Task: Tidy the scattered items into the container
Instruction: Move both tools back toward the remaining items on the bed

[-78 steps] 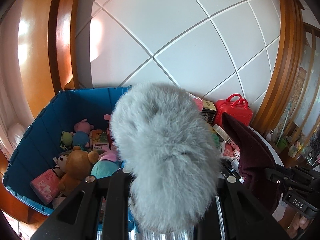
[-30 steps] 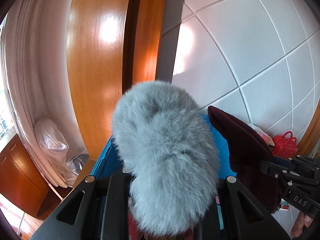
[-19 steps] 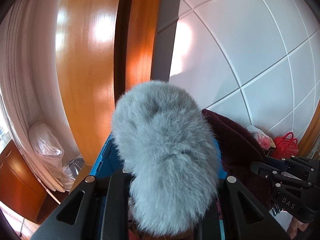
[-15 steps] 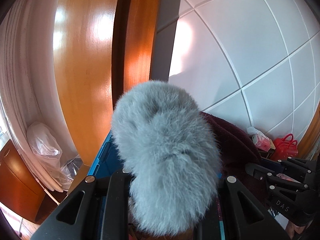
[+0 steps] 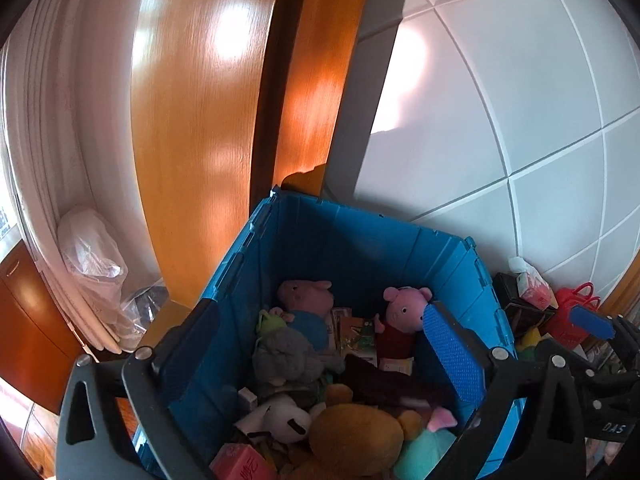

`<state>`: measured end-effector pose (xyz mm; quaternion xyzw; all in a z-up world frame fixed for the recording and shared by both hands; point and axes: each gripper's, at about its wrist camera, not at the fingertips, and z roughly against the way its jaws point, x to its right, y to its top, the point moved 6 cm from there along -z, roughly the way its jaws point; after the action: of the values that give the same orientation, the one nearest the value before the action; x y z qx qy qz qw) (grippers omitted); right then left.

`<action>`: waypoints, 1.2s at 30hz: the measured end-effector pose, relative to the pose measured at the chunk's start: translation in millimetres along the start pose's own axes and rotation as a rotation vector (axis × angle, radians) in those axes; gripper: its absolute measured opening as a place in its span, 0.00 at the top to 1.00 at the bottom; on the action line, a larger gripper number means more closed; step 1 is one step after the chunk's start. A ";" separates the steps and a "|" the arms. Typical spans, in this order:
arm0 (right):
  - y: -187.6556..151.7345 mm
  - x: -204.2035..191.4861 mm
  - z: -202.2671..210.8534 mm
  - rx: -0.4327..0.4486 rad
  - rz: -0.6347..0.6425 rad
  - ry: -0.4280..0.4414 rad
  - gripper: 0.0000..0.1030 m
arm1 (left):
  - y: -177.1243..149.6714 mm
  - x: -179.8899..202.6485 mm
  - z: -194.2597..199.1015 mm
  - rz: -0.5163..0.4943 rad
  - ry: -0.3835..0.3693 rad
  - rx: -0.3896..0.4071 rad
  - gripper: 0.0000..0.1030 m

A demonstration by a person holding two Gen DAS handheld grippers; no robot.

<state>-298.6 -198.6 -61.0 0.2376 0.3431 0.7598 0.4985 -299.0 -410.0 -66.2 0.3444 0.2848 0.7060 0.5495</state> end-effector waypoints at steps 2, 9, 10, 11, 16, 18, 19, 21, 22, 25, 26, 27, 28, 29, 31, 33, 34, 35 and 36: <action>-9.9 0.3 4.9 -0.013 -0.005 0.015 0.06 | -11.4 0.9 1.6 -0.007 0.002 -0.011 0.00; -48.6 -3.6 38.4 -0.035 -0.024 0.078 0.00 | -35.0 18.1 25.2 -0.025 -0.019 -0.020 0.00; -53.3 -2.1 43.1 -0.034 -0.031 0.077 0.00 | -37.9 22.6 29.2 -0.039 -0.017 -0.022 0.00; -57.8 -0.3 48.4 -0.031 -0.039 0.076 0.00 | -40.8 27.1 33.8 -0.053 -0.015 -0.023 0.00; -77.3 7.3 75.8 -0.014 -0.066 0.074 0.00 | -52.9 45.6 57.2 -0.089 -0.029 -0.033 0.00; -85.3 11.5 86.0 -0.013 -0.085 0.079 0.00 | -58.6 53.0 66.1 -0.110 -0.029 -0.038 0.00; -88.2 13.6 90.4 -0.009 -0.089 0.077 0.00 | -61.6 56.2 70.4 -0.116 -0.030 -0.040 0.00; -95.5 19.0 100.3 0.002 -0.097 0.068 0.00 | -67.5 62.3 77.4 -0.130 -0.030 -0.043 0.00; -99.0 21.9 105.0 0.008 -0.102 0.063 0.00 | -70.6 65.5 80.8 -0.135 -0.030 -0.045 0.00; -110.2 29.9 118.9 0.019 -0.131 0.068 0.00 | -79.7 73.6 89.2 -0.149 -0.025 -0.053 0.00; -113.9 31.3 122.6 0.023 -0.132 0.067 0.00 | -82.8 76.5 91.7 -0.153 -0.025 -0.057 0.00; -118.2 32.3 126.3 0.028 -0.127 0.062 0.00 | -85.6 79.4 94.7 -0.156 -0.024 -0.060 0.00; -121.5 33.4 129.2 0.033 -0.121 0.054 0.00 | -88.1 82.0 97.9 -0.160 -0.025 -0.061 0.00; -125.8 35.1 132.3 0.039 -0.114 0.044 0.00 | -90.2 84.4 101.3 -0.161 -0.027 -0.059 0.00; -138.2 40.2 137.9 0.045 -0.106 0.031 0.00 | -93.8 89.5 109.6 -0.156 -0.037 -0.048 0.00; -153.7 49.3 143.0 0.053 -0.106 0.016 0.00 | -99.2 97.3 117.4 -0.153 -0.051 -0.035 0.00; -160.6 54.4 144.6 0.053 -0.109 0.011 0.00 | -103.3 102.4 120.4 -0.154 -0.063 -0.033 0.00; -168.9 60.9 146.0 0.051 -0.115 0.005 0.00 | -107.4 108.0 122.3 -0.157 -0.075 -0.034 0.00; -178.1 69.1 147.5 0.047 -0.125 0.000 0.00 | -111.8 114.3 123.5 -0.163 -0.082 -0.036 0.00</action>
<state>-116.0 -45.4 -98.6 0.2272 0.3751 0.7189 0.5394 -153.7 -269.9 -59.5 0.3387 0.2762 0.6492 0.6226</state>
